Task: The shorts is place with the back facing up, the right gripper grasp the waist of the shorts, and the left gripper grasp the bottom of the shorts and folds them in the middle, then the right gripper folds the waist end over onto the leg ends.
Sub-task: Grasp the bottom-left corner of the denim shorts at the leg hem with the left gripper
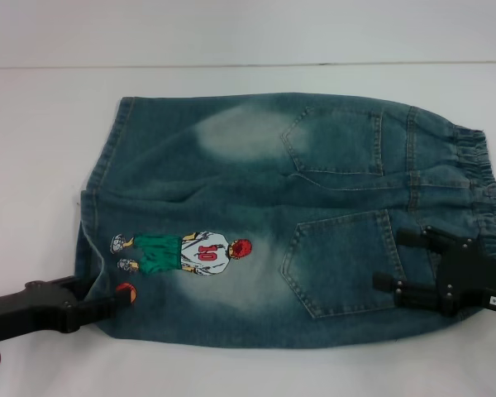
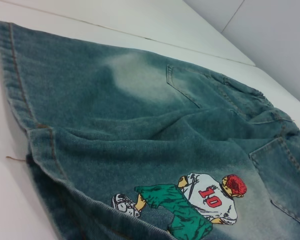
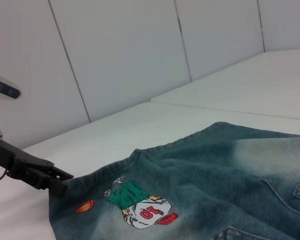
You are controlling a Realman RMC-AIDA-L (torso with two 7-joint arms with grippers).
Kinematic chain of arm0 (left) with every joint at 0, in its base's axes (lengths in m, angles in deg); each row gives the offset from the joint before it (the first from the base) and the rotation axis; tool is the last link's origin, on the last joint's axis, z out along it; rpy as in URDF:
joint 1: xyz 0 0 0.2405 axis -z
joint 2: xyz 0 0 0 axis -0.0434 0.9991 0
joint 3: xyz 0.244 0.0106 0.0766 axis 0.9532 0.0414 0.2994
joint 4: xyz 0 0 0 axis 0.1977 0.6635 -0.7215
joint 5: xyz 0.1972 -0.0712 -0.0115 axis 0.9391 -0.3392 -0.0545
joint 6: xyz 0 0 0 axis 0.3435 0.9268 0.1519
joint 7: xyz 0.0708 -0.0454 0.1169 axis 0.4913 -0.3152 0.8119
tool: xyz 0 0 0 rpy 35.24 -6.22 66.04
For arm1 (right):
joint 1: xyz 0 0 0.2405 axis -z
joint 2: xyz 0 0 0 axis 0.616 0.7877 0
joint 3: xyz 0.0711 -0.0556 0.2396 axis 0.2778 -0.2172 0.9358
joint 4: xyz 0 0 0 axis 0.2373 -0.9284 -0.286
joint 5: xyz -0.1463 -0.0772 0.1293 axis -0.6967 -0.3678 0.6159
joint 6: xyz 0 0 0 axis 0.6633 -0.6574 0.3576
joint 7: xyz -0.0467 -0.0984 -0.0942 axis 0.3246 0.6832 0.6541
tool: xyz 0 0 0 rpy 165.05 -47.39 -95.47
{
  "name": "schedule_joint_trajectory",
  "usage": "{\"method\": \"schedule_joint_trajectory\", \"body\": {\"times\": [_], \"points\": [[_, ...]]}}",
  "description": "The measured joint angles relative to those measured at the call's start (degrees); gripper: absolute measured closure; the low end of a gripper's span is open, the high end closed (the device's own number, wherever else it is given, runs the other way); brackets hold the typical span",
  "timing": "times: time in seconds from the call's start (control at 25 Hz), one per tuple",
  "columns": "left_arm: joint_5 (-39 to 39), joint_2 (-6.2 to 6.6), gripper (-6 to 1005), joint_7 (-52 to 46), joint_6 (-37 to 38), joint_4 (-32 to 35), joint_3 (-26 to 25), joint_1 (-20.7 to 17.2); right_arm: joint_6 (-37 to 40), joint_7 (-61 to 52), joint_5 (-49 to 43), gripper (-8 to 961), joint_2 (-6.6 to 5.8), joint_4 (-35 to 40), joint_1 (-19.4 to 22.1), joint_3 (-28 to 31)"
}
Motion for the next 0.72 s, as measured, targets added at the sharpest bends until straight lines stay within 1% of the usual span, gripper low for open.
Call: {"method": "schedule_joint_trajectory", "body": {"times": [0.28,0.48,0.72], "points": [[-0.06,0.00,312,-0.16,-0.26,0.00,0.00,0.03,0.00,0.05,0.01,12,0.00,0.00,0.00,0.00],[-0.16,0.00,394,-0.23,0.21,0.51,-0.07,0.16,0.00,0.09,0.01,11,0.00,0.00,0.03,0.00],[-0.24,0.00,417,-0.32,0.51,0.99,-0.08,0.11,0.00,0.02,0.00,12,0.00,0.00,0.15,0.00]]}}
